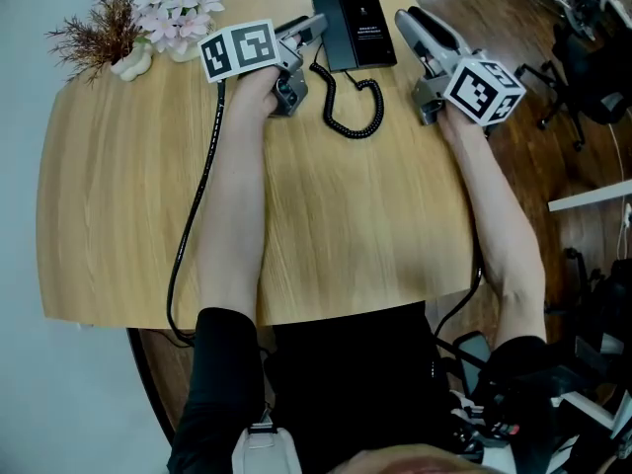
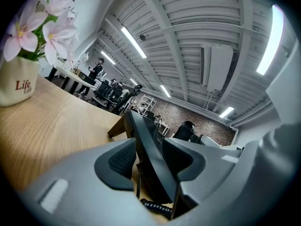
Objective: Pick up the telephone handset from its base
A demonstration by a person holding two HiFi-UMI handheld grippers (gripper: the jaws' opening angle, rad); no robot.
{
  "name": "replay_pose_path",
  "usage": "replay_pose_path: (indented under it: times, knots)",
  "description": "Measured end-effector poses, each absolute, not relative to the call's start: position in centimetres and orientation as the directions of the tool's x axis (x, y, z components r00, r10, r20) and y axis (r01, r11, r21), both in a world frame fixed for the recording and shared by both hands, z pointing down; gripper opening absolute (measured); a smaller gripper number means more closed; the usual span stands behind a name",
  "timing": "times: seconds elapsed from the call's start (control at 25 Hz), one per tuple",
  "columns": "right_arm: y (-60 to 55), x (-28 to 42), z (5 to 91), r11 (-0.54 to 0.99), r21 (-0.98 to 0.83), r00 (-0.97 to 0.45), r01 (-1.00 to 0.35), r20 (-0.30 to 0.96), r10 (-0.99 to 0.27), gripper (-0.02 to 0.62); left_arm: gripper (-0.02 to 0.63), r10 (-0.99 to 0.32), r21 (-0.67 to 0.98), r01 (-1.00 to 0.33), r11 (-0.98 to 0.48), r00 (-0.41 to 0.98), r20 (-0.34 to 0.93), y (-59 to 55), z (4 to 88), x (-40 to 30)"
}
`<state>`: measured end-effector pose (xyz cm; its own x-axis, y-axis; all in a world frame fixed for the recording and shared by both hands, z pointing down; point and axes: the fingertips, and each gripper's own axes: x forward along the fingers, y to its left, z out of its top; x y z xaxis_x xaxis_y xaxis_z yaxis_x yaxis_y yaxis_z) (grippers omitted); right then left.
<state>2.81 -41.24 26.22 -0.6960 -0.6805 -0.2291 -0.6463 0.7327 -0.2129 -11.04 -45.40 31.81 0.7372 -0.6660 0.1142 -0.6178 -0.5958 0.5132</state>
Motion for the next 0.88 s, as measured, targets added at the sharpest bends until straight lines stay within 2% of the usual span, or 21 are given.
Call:
replay_pose_path:
  times: [0.2,0.4,0.64,0.76,0.88]
  knots:
    - [-41.1,2.8,26.3,0.734,-0.221,-0.697,-0.642,-0.230,-0.679,0.133,0.176,-0.654,0.518,-0.623,-0.586,0.741,0.152,-45.4,32.3,-10.9]
    - [-41.1,3.1,26.3,0.731,-0.238,-0.690,-0.639,-0.242,-0.682,0.133,0.176,-0.600,0.647,-0.564,-0.513,0.775,0.199,-46.7,33.2,-11.4]
    - [-41.2,3.5,26.5,0.716,-0.253,-0.678,-0.651,-0.231,-0.698,0.133,0.176,-0.499,0.660,-0.577,-0.481,0.799,0.335,-47.5,34.8,-10.2]
    - [-41.3,3.6,26.6,0.714,-0.265,-0.675,-0.648,-0.235,-0.699,0.133,0.169,-0.469,0.670,-0.557,-0.491,0.817,0.336,-47.5,34.9,-9.6]
    - [-41.3,3.6,26.5,0.718,-0.268,-0.678,-0.643,-0.239,-0.696,0.133,0.130,-0.460,0.685,-0.528,-0.502,0.833,0.306,-47.3,34.7,-9.2]
